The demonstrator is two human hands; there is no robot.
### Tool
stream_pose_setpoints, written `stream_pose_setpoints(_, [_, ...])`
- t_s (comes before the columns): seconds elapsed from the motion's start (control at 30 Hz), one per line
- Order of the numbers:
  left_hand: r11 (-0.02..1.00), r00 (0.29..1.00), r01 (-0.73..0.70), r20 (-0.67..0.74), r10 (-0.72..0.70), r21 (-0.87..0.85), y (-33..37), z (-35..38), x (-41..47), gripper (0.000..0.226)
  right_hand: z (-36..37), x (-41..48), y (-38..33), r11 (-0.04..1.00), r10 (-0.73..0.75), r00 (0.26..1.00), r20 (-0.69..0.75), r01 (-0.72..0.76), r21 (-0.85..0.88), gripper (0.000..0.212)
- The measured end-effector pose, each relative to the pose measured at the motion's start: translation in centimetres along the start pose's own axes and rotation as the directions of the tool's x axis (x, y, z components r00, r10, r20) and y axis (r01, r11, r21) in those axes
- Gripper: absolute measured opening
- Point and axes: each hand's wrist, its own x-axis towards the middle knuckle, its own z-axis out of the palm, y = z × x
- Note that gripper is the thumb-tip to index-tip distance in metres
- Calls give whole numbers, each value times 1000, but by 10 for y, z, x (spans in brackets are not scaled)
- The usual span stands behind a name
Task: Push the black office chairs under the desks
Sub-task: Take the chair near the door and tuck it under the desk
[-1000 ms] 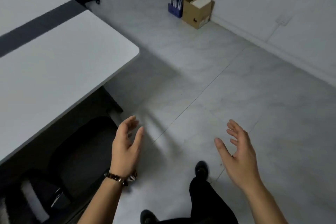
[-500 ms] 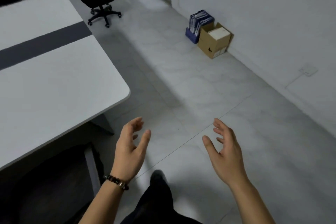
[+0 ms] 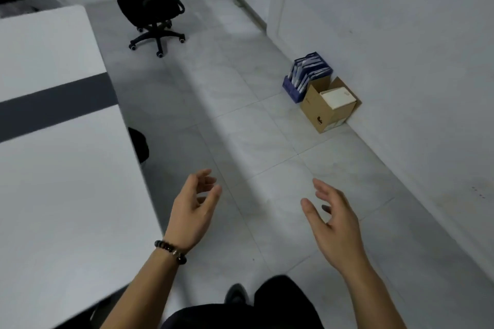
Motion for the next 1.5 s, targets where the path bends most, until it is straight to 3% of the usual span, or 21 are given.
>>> stream_pose_setpoints(0.17, [1000,999,20,45,-20,17,12,30,129,34,7,125,14,995,60,998,-20,-58,79,53])
stream_pose_setpoints(0.37, [993,996,92,0,-92,76,14,59,309,35,43,333,32,992,70,996,61,-76,98,61])
stream_pose_setpoints(0.63, [996,970,80,-233,-67,46,81,22,535,37,90,616,-81,992,-109,969,223,89,94,57])
stream_pose_setpoints(0.9, [989,912,137,-381,-151,-63,35,-9,767,35,218,856,-135,982,-185,906,380,189,26,51])
stream_pose_setpoints(1.23, [994,953,106,-285,-106,-14,89,-97,1100,37,289,1124,-248,990,-135,965,224,125,57,57])
stream_pose_setpoints(1.5, [985,958,139,-266,-107,102,73,-107,1357,36,378,1360,-255,996,-68,985,161,56,73,58])
